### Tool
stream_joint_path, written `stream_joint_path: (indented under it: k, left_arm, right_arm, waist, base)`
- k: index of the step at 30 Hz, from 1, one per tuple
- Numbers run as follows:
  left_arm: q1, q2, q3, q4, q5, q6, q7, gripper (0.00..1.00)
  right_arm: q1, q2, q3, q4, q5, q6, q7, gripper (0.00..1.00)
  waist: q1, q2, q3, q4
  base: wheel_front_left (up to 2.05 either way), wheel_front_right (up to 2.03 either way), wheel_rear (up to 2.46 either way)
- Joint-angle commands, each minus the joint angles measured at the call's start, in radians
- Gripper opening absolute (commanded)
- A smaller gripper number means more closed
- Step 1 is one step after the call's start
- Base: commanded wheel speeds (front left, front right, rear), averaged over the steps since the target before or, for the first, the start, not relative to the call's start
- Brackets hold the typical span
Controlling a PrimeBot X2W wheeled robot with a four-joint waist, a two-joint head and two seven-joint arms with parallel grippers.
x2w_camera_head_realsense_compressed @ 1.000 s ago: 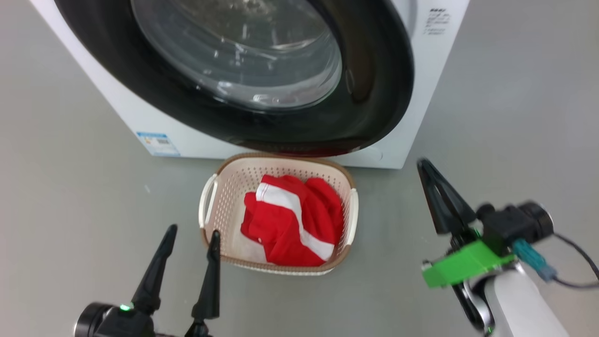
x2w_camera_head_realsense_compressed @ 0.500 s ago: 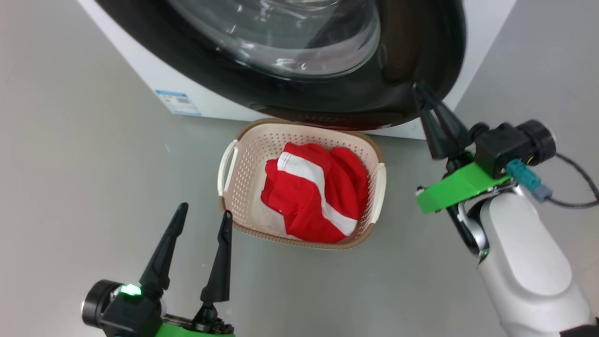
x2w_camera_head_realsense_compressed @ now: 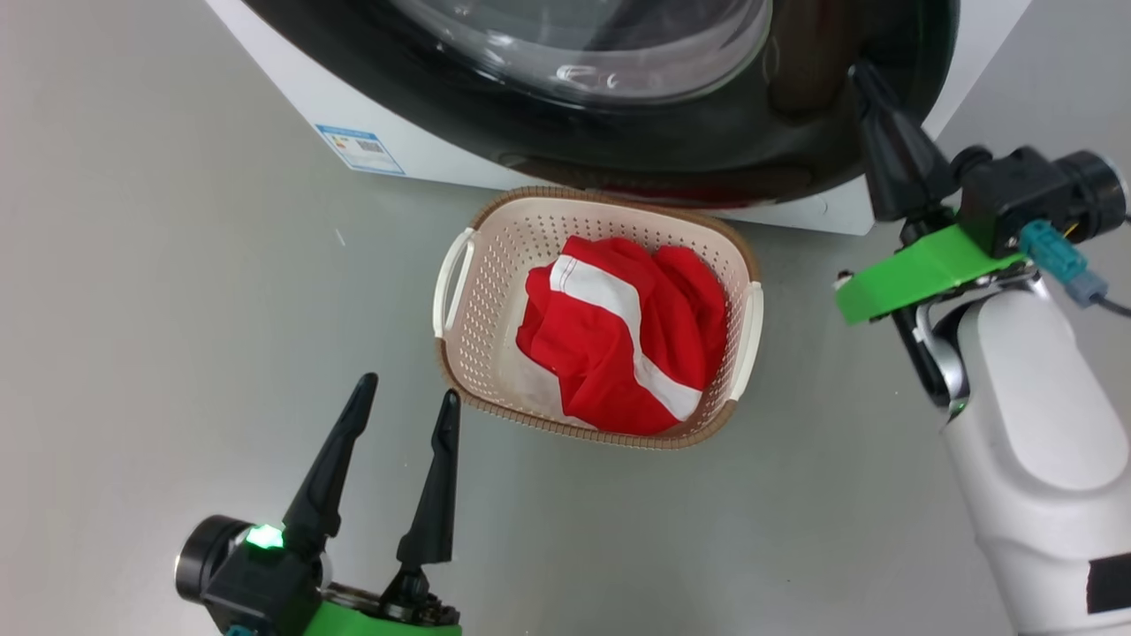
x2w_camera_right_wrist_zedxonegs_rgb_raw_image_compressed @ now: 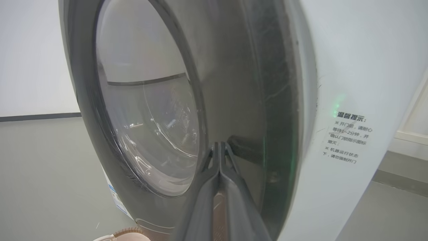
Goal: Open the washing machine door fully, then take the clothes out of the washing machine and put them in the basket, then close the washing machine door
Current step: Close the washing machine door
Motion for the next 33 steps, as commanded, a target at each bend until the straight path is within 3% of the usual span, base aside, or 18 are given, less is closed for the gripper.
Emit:
stream_joint_path:
  k: [1, 18, 33]
  left_arm:
    - [-0.027, 0.005, 0.023, -0.027, -0.007, 0.006, -0.008, 1.00]
    - [-0.068, 0.005, 0.001, -0.020, -0.014, 0.004, -0.008, 1.00]
    - [-0.094, 0.005, -0.006, -0.009, -0.010, 0.000, -0.008, 1.00]
  right_arm:
    - [-0.044, 0.006, -0.001, -0.015, -0.015, 0.002, -0.006, 0.00]
    - [-0.231, -0.048, -0.042, 0.102, -0.027, 0.002, -0.006, 0.00]
    - [-0.325, -0.053, -0.046, 0.172, -0.052, 0.002, -0.006, 0.00]
  waist:
    - [0.0000, 0.0000, 0.015, 0.001]
    - [0.0000, 0.0000, 0.068, 0.018]
    - [0.0000, 0.0000, 0.077, 0.022]
  base:
    - [0.00, 0.00, 0.00]
    - [0.00, 0.00, 0.00]
    - [0.00, 0.00, 0.00]
